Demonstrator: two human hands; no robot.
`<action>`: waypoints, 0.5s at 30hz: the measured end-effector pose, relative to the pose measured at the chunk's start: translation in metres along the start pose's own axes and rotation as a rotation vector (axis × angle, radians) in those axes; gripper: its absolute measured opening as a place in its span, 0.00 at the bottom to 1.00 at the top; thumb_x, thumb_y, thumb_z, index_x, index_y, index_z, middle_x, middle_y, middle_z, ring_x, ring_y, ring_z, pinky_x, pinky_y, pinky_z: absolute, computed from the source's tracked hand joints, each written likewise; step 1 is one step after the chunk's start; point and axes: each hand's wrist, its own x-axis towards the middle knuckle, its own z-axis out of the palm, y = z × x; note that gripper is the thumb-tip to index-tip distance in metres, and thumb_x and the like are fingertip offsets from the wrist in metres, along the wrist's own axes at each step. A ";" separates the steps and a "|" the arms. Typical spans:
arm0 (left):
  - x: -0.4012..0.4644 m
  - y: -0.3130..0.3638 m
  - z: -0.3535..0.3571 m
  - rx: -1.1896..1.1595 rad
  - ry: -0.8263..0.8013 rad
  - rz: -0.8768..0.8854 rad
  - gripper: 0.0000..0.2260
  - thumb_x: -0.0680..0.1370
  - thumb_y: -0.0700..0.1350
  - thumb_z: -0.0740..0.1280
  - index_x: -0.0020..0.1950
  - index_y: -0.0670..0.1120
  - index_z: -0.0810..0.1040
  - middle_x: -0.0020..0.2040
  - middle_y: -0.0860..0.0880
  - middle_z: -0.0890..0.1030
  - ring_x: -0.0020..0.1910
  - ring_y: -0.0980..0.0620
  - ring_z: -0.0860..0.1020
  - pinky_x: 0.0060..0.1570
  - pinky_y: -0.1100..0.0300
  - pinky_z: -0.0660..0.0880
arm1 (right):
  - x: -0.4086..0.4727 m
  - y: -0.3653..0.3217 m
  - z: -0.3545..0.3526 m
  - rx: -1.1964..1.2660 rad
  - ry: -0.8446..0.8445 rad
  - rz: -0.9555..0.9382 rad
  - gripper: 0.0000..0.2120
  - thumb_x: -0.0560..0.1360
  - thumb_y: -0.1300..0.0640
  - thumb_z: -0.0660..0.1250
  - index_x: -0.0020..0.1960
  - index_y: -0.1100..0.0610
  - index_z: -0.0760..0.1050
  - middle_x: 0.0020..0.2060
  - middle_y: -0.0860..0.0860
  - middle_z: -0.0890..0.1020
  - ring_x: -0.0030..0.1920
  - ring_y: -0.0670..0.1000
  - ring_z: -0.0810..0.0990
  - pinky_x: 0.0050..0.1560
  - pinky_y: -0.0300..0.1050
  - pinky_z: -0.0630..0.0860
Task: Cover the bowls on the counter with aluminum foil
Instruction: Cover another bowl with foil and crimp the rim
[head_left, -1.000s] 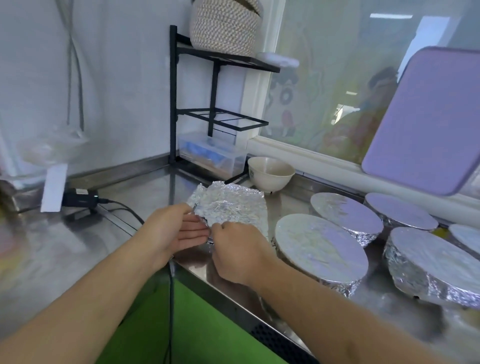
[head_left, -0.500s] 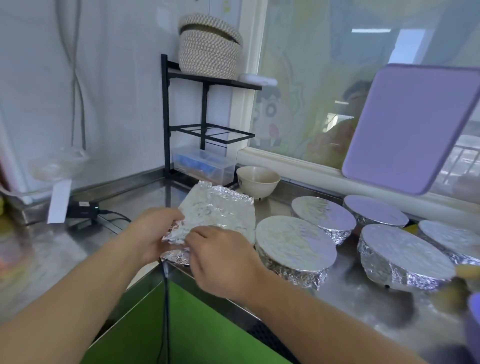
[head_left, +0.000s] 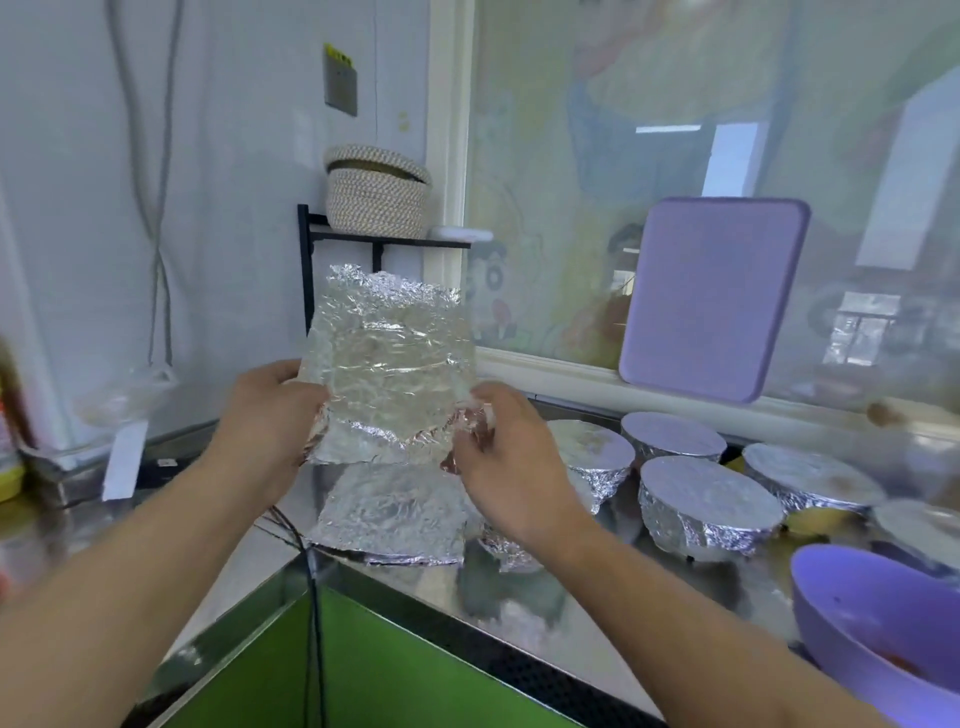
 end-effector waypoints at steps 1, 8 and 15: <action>-0.005 0.005 0.005 -0.012 -0.031 -0.008 0.13 0.79 0.30 0.65 0.47 0.46 0.83 0.31 0.50 0.82 0.22 0.59 0.76 0.22 0.67 0.71 | 0.001 -0.001 -0.017 0.014 0.057 0.073 0.23 0.80 0.53 0.67 0.74 0.55 0.70 0.64 0.49 0.76 0.55 0.47 0.79 0.63 0.42 0.75; -0.059 0.020 0.077 -0.066 -0.323 -0.075 0.09 0.79 0.30 0.66 0.52 0.39 0.85 0.47 0.36 0.85 0.43 0.45 0.80 0.46 0.52 0.76 | -0.023 0.029 -0.128 0.386 0.162 0.510 0.21 0.77 0.50 0.73 0.66 0.51 0.70 0.53 0.47 0.82 0.51 0.48 0.80 0.55 0.48 0.73; -0.128 -0.001 0.180 0.011 -0.565 -0.106 0.06 0.76 0.30 0.67 0.47 0.39 0.82 0.39 0.43 0.80 0.40 0.48 0.77 0.38 0.58 0.71 | -0.097 0.079 -0.221 0.362 0.356 0.585 0.03 0.74 0.64 0.69 0.43 0.62 0.82 0.30 0.53 0.79 0.27 0.51 0.74 0.32 0.40 0.69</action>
